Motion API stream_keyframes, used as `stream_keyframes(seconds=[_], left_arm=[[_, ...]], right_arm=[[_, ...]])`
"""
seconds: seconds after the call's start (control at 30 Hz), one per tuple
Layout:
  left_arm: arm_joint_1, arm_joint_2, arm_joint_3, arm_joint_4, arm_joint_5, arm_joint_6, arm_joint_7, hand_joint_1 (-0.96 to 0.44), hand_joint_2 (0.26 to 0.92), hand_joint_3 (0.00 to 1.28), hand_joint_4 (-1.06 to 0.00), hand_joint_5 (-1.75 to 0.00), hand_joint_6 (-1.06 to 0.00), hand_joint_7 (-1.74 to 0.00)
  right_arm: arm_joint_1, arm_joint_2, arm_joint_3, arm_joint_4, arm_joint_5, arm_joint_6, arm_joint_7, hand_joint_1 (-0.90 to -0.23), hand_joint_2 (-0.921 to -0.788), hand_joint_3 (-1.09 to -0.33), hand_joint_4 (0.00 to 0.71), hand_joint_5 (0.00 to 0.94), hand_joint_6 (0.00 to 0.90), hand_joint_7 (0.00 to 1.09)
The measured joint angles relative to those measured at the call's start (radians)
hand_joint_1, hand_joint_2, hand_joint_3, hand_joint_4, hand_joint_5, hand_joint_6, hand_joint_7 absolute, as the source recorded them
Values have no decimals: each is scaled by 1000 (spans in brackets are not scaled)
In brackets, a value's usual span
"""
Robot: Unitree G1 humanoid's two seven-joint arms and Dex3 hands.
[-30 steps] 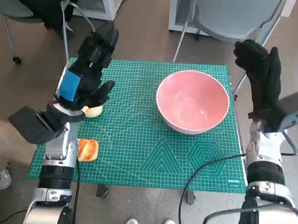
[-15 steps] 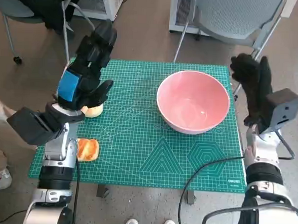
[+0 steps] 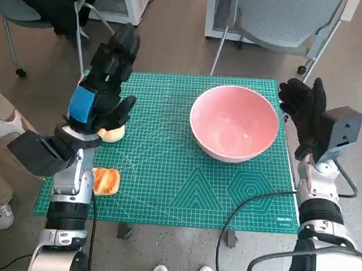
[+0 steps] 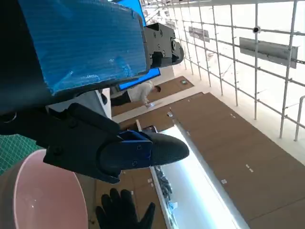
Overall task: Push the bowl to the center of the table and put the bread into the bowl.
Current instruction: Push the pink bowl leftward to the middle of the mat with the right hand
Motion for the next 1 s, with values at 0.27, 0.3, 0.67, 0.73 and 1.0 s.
stream_keyframes(seconds=[0.27, 0.3, 0.67, 0.73, 1.0], left_arm=[[6, 4, 1, -11, 0, 5, 1, -734, 921, 448, -36, 0, -73, -220], [6, 4, 1, -12, 0, 6, 1, -733, 921, 448, -35, 0, -73, -220], [7, 4, 1, -14, 0, 7, 2, -733, 921, 449, -36, 0, -71, -223], [7, 5, 1, -14, 0, 7, 2, -732, 921, 449, -36, 0, -71, -223], [7, 6, 1, -14, 0, 8, 2, -728, 921, 450, -35, 0, -69, -226]], right_arm=[[11, 0, -22, 1, 1, 26, 1, -716, -921, -883, 96, 9, 33, 306], [12, 0, -24, 1, 2, 27, 1, -719, -921, -881, 97, 9, 34, 305], [19, 6, -46, 1, 4, 29, 9, -717, -921, -860, 98, 6, 45, 301], [22, 9, -49, 1, 4, 29, 12, -715, -921, -858, 100, 6, 47, 300], [26, 33, -51, 1, 5, 29, 12, -710, -921, -851, 108, 8, 54, 294]])
